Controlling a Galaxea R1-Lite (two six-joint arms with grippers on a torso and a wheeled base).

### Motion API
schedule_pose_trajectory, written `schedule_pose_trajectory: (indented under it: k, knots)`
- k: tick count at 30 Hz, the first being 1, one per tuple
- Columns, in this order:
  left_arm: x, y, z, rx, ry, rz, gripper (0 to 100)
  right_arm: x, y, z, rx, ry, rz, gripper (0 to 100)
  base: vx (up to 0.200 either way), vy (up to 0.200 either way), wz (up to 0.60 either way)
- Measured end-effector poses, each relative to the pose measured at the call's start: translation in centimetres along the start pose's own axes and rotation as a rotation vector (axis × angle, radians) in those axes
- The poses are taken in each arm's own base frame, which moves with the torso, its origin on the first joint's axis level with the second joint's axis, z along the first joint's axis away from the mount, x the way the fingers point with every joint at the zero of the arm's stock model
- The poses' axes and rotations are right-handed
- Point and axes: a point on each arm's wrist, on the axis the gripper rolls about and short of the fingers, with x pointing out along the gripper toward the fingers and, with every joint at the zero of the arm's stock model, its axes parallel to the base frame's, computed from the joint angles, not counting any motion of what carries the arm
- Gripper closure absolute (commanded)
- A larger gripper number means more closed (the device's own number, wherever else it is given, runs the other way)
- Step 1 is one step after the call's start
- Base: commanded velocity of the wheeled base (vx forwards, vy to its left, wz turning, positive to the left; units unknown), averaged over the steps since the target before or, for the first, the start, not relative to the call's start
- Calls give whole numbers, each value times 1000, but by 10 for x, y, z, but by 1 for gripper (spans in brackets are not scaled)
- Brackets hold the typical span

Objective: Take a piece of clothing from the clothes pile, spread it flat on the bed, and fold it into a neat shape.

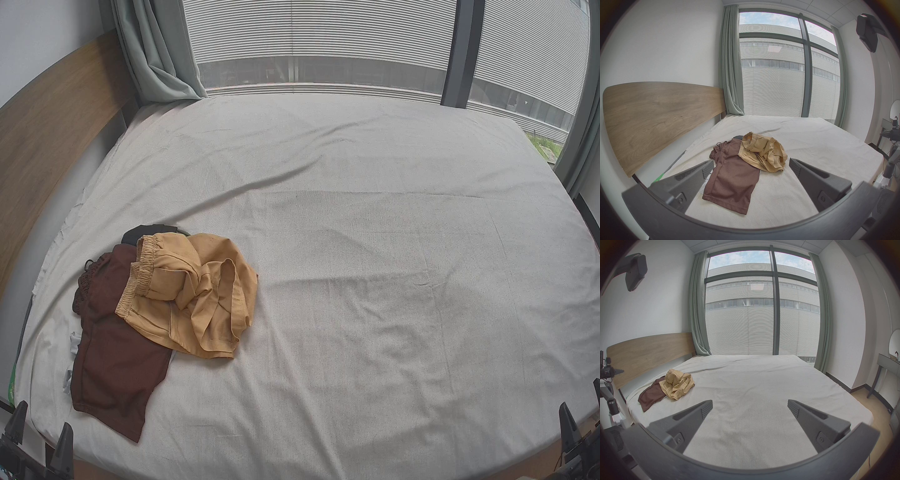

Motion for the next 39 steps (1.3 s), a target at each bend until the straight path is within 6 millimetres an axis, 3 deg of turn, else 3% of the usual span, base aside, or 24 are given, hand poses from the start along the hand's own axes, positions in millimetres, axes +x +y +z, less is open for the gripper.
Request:
schedule_pose_trajectory:
  k: [18, 22, 39]
  knots:
    - [0, 0, 3, 18, -32, -5, 0, 0, 0, 0, 0, 0, 0, 0, 0, 0, 0]
    - [-4, -1, 22, 16, -145, -5, 0, 0, 0, 0, -1, 0, 0, 0, 0, 0, 0]
    - [-4, -3, 85, -11, -200, -50, 0, 0, 0, 0, -1, -1, 1, 0, 0, 0, 0]
